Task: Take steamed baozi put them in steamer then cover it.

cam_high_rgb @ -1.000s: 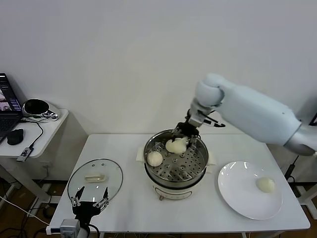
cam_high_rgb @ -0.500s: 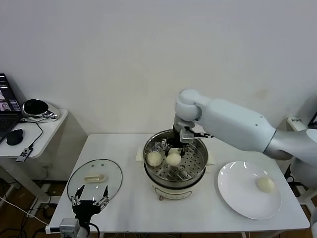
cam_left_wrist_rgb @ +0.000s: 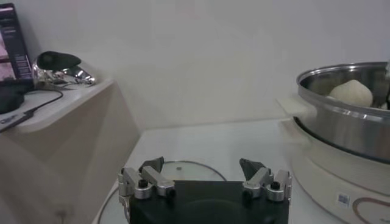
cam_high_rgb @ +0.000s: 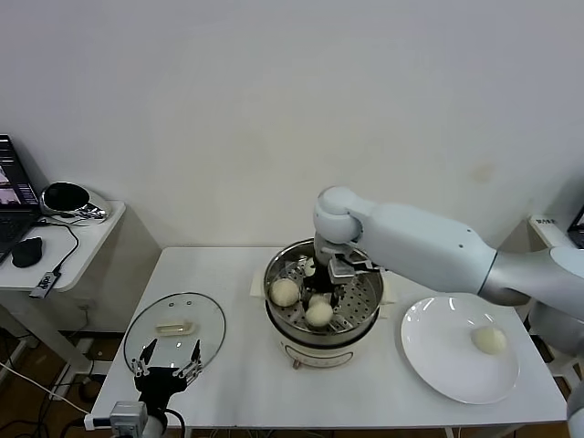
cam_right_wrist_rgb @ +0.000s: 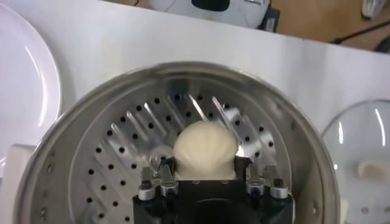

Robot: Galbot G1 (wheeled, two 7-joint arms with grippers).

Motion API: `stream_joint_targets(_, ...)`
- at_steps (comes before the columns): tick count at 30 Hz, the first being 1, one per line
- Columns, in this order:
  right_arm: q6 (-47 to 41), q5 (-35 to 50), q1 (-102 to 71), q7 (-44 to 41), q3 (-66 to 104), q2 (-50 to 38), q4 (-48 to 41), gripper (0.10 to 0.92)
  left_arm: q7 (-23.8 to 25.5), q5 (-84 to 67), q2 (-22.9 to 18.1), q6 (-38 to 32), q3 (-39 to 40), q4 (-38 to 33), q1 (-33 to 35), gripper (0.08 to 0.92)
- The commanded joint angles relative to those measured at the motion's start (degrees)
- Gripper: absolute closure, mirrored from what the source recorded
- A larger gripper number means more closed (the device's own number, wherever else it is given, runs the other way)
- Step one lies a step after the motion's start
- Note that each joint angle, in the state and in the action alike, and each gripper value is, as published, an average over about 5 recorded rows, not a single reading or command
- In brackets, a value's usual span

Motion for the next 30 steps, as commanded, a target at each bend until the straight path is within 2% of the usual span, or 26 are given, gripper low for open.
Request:
stream_joint_targets(1,0.59,-0.20,-0.56,0.14,-0.58,0.21,0.97,0.437,0.03,0.03,0.00,-0.08,-0.01,0.14,0.04,0.177)
stream_joint_targets(5,-1.86,-0.47,-0.11,0.89,-0.45,-0.54,1.67,0.391,0.04,0.05,-0.02,-0.07,0.07,0.18,0.07,0.177)
stream_joint_targets(8,-6.46,0.28,1.48,1.24,0.03,-2.18,2.72,0.306,0.06,0.05,0.07,-0.05,0.03,0.18,0.04,0.177)
stream_joint_targets(13,-20.12,6.98,7.73,2.88,-1.61,-7.61,4.35,0.212,0.22,0.21,0.02,0.06,-0.05,0.35,-0.44,0.177)
stream_joint_targets(18,-36.16,17.14,15.55,5.35,-3.86,-13.96,2.12,0.203,0.65,0.50,-0.25,0.25,0.39,0.24,-0.88,0.177)
stream_joint_targets(22,-47.82,21.94,14.34,4.90,1.63,-19.27,-0.14,0.203,1.04,0.53,-1.07,0.62,0.53,0.01,-1.91,0.177)
stream_joint_targets(25,-55.41,23.05,11.54,3.32,5.01,-24.34,-0.27,0.203,1.22,0.61,-1.35,1.00,0.82,-0.07,-2.59,0.177)
stream_joint_targets(30,-64.35,19.73,3.45,1.41,11.89,-33.58,1.45,0.203,1.66,0.50,-0.30,1.06,1.11,-0.42,-1.85,0.177)
